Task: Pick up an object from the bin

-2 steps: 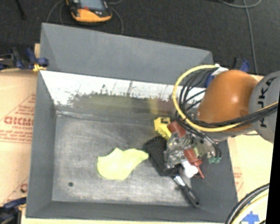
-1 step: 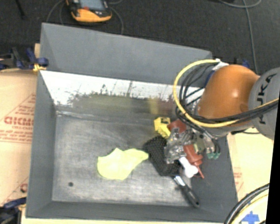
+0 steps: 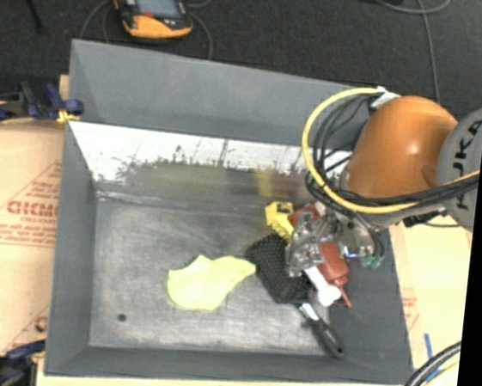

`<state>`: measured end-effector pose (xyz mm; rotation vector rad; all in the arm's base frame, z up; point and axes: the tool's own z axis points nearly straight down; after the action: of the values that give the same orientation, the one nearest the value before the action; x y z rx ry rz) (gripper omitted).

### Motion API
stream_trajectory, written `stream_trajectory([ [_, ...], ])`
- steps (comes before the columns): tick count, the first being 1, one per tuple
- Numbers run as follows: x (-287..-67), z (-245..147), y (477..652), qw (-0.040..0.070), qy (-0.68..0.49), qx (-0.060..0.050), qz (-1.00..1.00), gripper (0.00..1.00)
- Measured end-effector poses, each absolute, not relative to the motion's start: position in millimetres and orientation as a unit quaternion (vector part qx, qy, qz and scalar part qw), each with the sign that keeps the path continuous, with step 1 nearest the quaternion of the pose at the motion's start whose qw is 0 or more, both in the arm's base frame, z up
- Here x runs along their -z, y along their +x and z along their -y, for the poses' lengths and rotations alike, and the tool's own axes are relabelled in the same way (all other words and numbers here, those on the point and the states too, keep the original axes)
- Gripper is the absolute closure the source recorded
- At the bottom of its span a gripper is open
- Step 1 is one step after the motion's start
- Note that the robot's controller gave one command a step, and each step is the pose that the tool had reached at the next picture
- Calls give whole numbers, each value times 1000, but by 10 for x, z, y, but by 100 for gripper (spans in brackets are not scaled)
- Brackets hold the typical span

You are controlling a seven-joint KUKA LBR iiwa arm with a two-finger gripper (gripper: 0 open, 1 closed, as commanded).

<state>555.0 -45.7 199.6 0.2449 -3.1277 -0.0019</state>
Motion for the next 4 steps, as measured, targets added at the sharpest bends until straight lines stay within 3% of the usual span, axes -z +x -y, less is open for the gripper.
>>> stream_trajectory([
  [1, -1838, -529, 5639, -2, 94, 0, 996, 0],
  [2, -1782, -649, 5646, -1, 92, 1, 996, 0],
  [3, -734, -482, 5418, 0, 124, 0, 992, 100],
  [4, -734, -482, 5418, 0, 124, 0, 992, 100],
])
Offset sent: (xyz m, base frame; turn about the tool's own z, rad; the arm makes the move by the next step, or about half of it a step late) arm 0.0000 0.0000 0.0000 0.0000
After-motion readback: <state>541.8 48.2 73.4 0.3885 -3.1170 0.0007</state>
